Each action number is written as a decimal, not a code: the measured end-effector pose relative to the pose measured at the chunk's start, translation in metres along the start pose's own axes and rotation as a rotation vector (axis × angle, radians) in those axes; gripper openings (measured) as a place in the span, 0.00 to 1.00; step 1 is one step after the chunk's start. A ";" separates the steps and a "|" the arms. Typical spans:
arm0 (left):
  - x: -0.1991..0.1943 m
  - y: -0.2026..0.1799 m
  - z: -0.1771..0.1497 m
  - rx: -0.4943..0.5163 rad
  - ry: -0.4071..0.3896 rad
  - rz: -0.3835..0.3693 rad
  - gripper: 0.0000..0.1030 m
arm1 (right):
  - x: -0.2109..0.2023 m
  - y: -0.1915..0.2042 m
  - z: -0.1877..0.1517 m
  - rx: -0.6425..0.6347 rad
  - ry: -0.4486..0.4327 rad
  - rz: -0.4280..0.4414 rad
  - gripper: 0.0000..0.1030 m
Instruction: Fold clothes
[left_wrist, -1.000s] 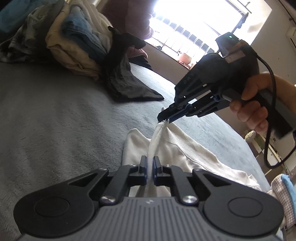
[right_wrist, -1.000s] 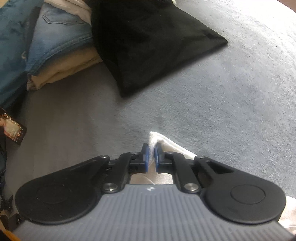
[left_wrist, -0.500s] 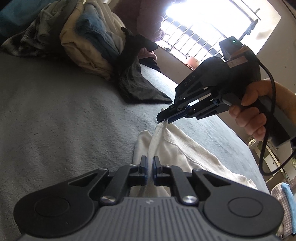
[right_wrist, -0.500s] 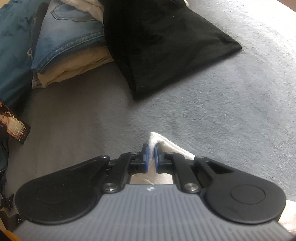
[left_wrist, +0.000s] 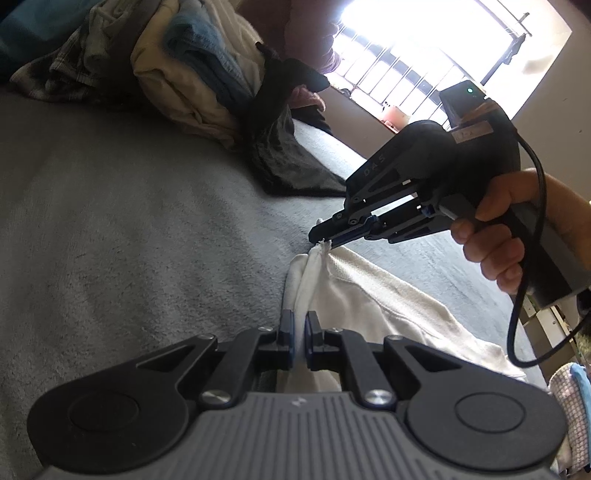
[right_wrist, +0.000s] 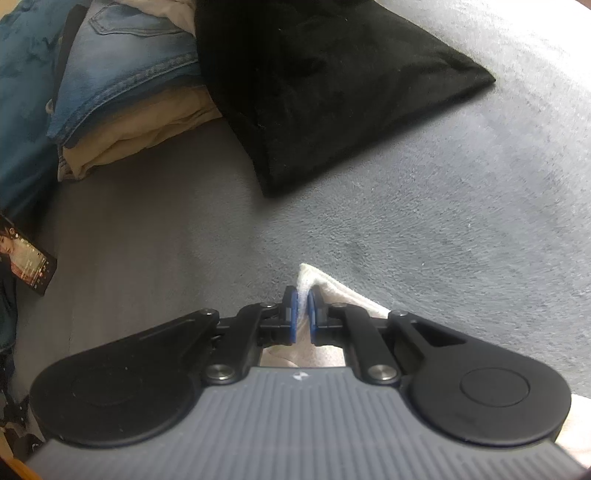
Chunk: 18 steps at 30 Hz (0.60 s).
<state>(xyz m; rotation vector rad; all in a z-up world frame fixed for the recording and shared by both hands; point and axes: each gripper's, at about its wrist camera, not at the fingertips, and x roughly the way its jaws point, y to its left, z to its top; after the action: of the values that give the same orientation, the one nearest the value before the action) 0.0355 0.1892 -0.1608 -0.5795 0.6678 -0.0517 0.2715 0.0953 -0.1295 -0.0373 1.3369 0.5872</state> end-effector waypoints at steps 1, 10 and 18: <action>0.001 0.001 0.000 -0.006 0.005 0.002 0.07 | 0.003 -0.002 -0.001 0.005 -0.005 0.006 0.05; 0.005 0.009 0.004 -0.046 0.052 -0.025 0.09 | 0.008 -0.042 -0.005 0.211 -0.088 0.201 0.10; -0.014 0.025 0.008 -0.096 0.021 -0.083 0.33 | -0.038 -0.092 -0.008 0.374 -0.326 0.408 0.22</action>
<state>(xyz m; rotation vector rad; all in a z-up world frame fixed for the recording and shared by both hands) 0.0263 0.2171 -0.1608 -0.6997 0.6695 -0.1035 0.2992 -0.0006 -0.1242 0.6249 1.1184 0.6421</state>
